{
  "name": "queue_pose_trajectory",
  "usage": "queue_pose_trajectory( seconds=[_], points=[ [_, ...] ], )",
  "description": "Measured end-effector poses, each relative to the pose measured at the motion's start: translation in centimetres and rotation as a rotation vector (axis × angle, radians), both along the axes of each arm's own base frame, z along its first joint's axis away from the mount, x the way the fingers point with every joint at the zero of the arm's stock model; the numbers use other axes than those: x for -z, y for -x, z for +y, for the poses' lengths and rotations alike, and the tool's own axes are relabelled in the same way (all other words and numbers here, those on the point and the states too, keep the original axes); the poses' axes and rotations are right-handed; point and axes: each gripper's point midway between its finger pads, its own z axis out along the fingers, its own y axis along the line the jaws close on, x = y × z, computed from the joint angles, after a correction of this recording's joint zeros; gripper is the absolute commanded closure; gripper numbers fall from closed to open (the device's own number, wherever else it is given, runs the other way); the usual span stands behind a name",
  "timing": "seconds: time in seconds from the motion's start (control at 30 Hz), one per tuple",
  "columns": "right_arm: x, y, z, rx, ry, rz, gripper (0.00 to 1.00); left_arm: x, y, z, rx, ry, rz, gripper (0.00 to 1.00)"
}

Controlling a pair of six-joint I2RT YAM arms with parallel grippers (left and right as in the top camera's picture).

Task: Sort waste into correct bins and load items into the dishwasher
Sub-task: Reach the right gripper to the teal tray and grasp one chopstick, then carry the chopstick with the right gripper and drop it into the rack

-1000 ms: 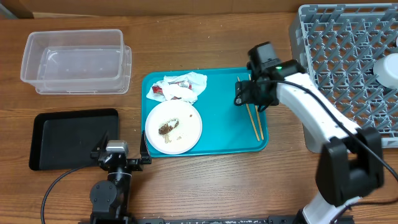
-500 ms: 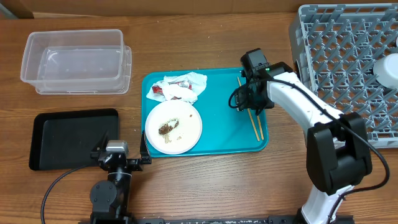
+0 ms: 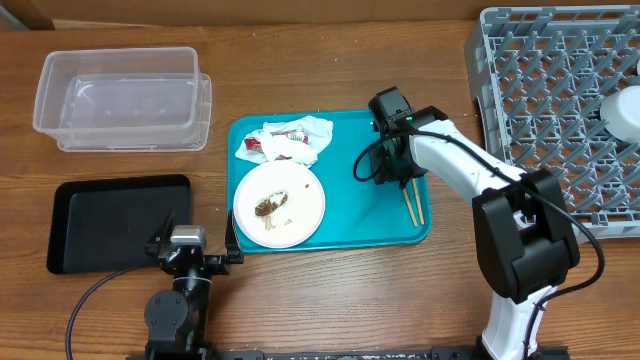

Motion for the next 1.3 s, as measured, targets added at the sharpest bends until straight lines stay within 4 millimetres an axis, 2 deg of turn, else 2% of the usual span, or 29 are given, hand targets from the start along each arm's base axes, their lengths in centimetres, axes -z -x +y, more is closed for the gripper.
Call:
queue_pose_trajectory(
  seconds=[0.27,0.47,0.6,0.8,0.97,1.1,1.2,1.3],
  points=[
    [0.1,-0.3,-0.6,0.002,0.035,-0.012,0.50,0.0,0.0,0.0,0.000,0.000,0.000,0.00],
    [0.5,-0.2,-0.8,-0.001,0.048,-0.004,0.56,0.0,0.0,0.0,0.000,0.000,0.000,0.00],
    [1.0,0.1,-0.9,-0.005,0.056,0.015,0.68,0.0,0.0,0.0,0.000,0.000,0.000,0.00],
    [1.0,0.8,-0.8,-0.007,0.050,0.046,0.96,0.0,0.0,0.0,0.000,0.000,0.000,0.00],
    [0.4,1.7,-0.9,-0.003,0.063,0.112,0.96,0.0,0.0,0.0,0.000,0.000,0.000,0.00],
    [-1.8,0.8,-0.5,-0.003,0.063,0.119,0.96,0.0,0.0,0.0,0.000,0.000,0.000,0.00],
    [-5.1,-1.1,0.0,0.002,0.050,0.069,0.96,0.0,0.0,0.0,0.000,0.000,-0.001,0.00],
    [-9.3,-4.0,-0.3,0.027,0.038,-0.032,0.96,0.0,0.0,0.0,0.000,0.000,0.000,0.00]
  ],
)
